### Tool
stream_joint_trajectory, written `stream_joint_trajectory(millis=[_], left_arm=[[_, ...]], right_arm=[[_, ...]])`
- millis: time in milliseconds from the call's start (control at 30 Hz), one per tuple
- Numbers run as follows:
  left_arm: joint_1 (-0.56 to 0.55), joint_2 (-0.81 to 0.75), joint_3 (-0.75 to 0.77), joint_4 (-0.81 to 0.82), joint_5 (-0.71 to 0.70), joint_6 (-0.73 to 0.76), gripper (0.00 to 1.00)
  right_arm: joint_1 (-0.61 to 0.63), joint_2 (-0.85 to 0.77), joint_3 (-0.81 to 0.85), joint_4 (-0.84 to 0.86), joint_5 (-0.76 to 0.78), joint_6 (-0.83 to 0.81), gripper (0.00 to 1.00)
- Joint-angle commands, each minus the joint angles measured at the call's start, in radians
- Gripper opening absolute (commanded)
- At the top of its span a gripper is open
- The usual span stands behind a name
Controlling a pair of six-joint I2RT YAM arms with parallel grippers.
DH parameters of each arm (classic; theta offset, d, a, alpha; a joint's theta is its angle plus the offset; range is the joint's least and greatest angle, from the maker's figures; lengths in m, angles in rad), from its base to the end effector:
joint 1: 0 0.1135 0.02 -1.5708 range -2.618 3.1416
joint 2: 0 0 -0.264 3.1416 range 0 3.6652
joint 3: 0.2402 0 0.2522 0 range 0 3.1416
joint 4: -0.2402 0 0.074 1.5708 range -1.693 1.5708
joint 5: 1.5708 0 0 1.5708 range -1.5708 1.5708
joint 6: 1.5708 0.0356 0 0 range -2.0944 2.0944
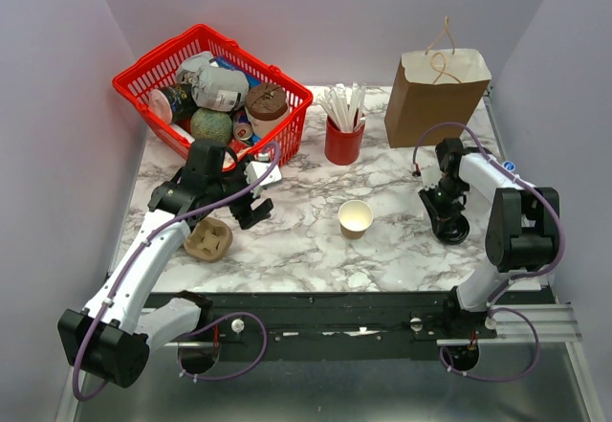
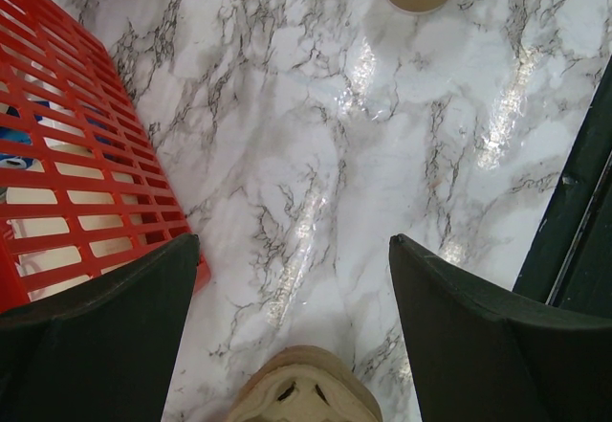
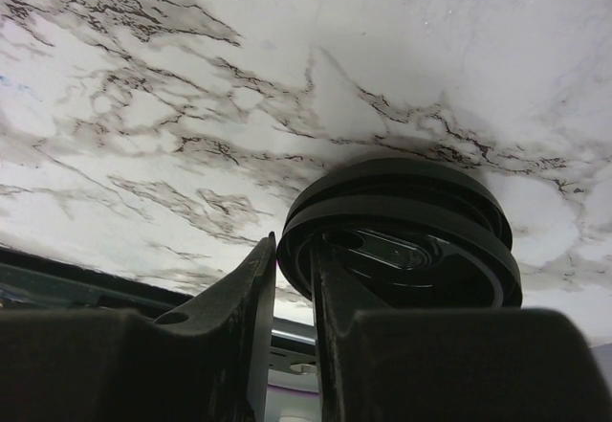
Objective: Pack the takeout coffee
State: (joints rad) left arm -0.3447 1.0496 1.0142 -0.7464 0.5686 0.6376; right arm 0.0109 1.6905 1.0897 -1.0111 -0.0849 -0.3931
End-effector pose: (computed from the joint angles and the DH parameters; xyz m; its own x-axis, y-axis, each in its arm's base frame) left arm 0.1905 -0.0888 0.3205 -0.1492 0.5865 -0.7960 0.9125 0.3918 0.1176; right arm 0.2830 0.0061 0.1772 -0.9201 -0.3917 0.0055 -0.3895 0.9162 0.0940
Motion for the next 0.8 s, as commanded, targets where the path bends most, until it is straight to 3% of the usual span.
stream_joint_trajectory(millis=[0, 367, 567, 767], left_arm=[[-0.007, 0.004, -0.006, 0.016, -0.004, -0.007, 0.89], [-0.007, 0.009, -0.005, 0.024, 0.011, -0.003, 0.89], [-0.02, 0.009, -0.011, 0.001, 0.01, 0.079, 0.89], [-0.045, -0.002, 0.011, 0.007, 0.023, 0.112, 0.89]], right_arm=[[-0.005, 0.002, 0.022, -0.003, 0.031, -0.009, 0.26], [-0.005, -0.129, 0.007, -0.081, 0.036, -0.044, 0.08], [-0.005, -0.189, 0.001, -0.116, 0.022, -0.066, 0.04], [-0.005, -0.222, 0.078, -0.236, -0.194, -0.138, 0.02]])
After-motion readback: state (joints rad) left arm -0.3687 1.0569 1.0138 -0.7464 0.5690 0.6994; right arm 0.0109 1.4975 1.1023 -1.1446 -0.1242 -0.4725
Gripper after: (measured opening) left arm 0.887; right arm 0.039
